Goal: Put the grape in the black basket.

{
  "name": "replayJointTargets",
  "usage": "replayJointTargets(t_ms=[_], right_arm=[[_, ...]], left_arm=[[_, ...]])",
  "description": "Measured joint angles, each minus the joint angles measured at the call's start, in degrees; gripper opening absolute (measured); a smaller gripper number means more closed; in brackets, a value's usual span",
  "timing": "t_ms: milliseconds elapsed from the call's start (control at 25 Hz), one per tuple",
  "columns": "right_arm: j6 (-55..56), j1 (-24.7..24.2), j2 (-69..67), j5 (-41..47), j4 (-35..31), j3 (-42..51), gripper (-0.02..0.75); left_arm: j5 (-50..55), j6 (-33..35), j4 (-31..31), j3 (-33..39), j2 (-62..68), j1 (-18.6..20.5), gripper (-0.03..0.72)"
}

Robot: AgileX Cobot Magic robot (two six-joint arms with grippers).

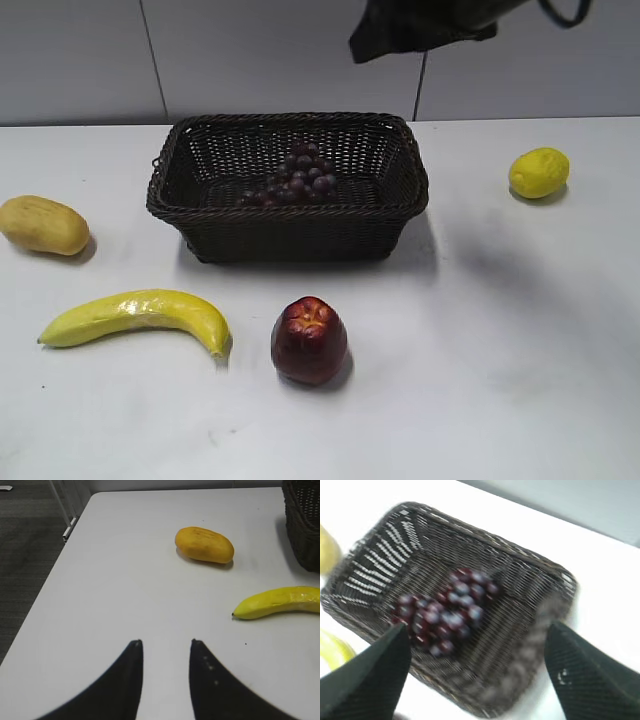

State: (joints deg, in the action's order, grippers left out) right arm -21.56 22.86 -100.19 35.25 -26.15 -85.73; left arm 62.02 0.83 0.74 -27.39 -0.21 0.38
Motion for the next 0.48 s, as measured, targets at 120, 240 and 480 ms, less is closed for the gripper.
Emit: replayJointTargets(t_ms=[120,240,480], right_arm=[[5.09,-4.31,3.46,6.77,6.40,-0.06,0.623],[9.57,-7.61,5.93,14.48,13.37,-0.06,0.611],[16.85,-9.67,8.68,24.32,24.15,-0.06,0.600]], left_arm=[[0.00,0.00,0.00,0.00,0.00,0.00,0.237],[0.00,0.00,0.00,0.00,0.00,0.00,0.237],[0.00,0.00,0.00,0.00,0.00,0.00,0.237]])
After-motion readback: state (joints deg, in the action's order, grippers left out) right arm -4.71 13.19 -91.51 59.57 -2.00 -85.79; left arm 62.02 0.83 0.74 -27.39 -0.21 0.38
